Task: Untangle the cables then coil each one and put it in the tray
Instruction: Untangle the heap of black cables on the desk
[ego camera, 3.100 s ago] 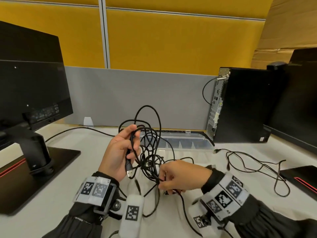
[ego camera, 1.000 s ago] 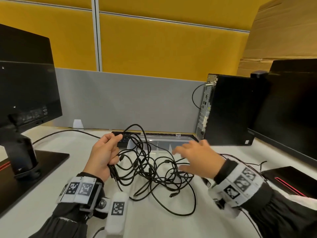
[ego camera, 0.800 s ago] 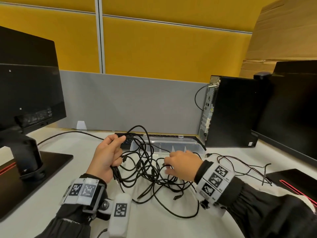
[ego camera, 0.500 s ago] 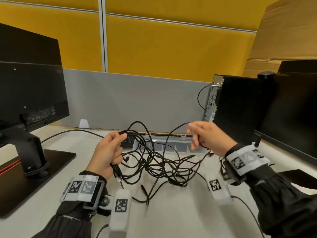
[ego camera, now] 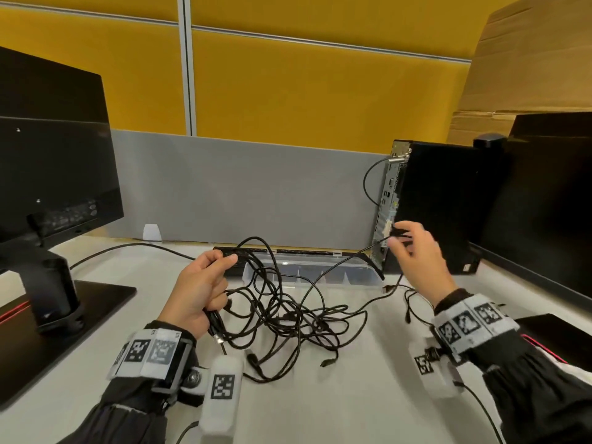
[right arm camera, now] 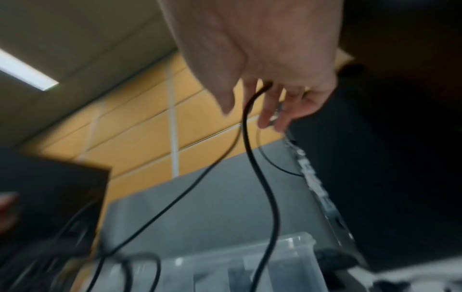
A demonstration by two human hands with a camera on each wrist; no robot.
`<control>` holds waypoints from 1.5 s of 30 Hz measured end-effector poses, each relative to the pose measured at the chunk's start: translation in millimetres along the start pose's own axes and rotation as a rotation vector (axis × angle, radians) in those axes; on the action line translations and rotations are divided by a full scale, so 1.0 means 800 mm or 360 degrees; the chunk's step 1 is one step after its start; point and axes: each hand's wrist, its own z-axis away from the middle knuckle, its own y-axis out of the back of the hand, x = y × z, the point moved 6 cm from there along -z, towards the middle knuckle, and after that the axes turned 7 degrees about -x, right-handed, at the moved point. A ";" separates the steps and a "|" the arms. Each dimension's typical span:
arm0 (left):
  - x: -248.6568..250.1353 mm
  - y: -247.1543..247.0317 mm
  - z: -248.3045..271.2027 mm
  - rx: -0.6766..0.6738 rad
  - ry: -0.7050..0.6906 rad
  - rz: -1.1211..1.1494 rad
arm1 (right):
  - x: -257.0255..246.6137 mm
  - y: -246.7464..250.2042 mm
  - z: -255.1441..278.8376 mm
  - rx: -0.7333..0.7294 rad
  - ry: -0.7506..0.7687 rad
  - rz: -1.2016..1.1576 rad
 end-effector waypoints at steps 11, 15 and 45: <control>0.001 -0.001 0.001 -0.0015 0.0015 -0.0028 | -0.117 -0.144 0.090 -0.0631 0.1148 0.1492; 0.002 0.000 0.000 -0.0011 0.0009 -0.0024 | -0.107 -0.133 0.078 -0.0559 0.1068 0.1337; 0.009 0.007 -0.001 -0.0027 -0.0069 0.0041 | 0.047 0.041 0.040 -0.0681 -0.0149 0.1763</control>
